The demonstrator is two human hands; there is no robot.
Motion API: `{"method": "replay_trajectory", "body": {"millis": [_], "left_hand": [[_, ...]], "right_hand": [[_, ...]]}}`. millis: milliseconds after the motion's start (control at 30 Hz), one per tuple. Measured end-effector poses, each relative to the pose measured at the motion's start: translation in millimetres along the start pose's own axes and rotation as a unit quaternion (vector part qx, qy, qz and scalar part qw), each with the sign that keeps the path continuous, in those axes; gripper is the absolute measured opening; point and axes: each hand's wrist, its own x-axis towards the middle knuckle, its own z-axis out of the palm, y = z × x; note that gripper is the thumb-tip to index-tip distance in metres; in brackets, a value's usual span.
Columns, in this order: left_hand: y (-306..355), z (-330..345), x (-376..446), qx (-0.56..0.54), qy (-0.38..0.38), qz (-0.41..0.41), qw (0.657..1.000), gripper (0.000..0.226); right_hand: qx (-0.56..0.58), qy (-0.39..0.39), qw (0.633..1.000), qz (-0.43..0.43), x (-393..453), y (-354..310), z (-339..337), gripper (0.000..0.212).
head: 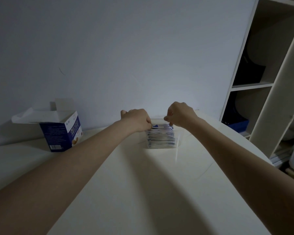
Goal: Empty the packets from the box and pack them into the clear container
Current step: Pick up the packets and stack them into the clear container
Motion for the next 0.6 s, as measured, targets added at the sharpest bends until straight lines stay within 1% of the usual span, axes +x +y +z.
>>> {"method": "replay_trajectory", "body": {"millis": [100,167,267,333,400,467,533,600], "left_hand": [[2.4,2.3,-0.8,0.042,0.023,0.0,0.999,0.028],[4.9,4.7,-0.8,0.062,0.015,0.0,0.998,0.03],[7.8,7.3,0.0,0.072,0.009,0.0,0.997,0.032],[8.1,7.0,0.0,0.07,0.009,0.004,0.998,0.033],[7.1,5.2,0.4,0.07,0.019,0.009,0.997,0.032],[4.5,2.6,1.8,0.078,0.04,0.004,0.996,0.031],[3.5,0.7,2.8,0.089,0.058,-0.008,0.994,0.037],[6.5,-0.8,4.3,0.095,0.059,-0.024,0.993,0.043]], "right_hand": [[0.07,-0.069,0.995,-0.02,-5.7,1.0,-0.7,0.026],[0.078,-0.091,0.993,-0.023,-7.3,1.4,1.6,0.031],[0.071,-0.082,0.994,-0.026,-9.0,2.1,1.9,0.034],[0.09,-0.066,0.994,-0.021,-10.4,3.7,-1.6,0.037],[0.098,-0.026,0.995,-0.001,-7.6,6.9,-4.6,0.034],[0.083,0.006,0.996,0.028,-3.3,9.5,-6.1,0.032],[0.038,-0.013,0.998,0.045,-2.4,9.9,-5.5,0.031],[-0.006,-0.045,0.997,0.054,-2.9,8.1,-3.1,0.034]]}}
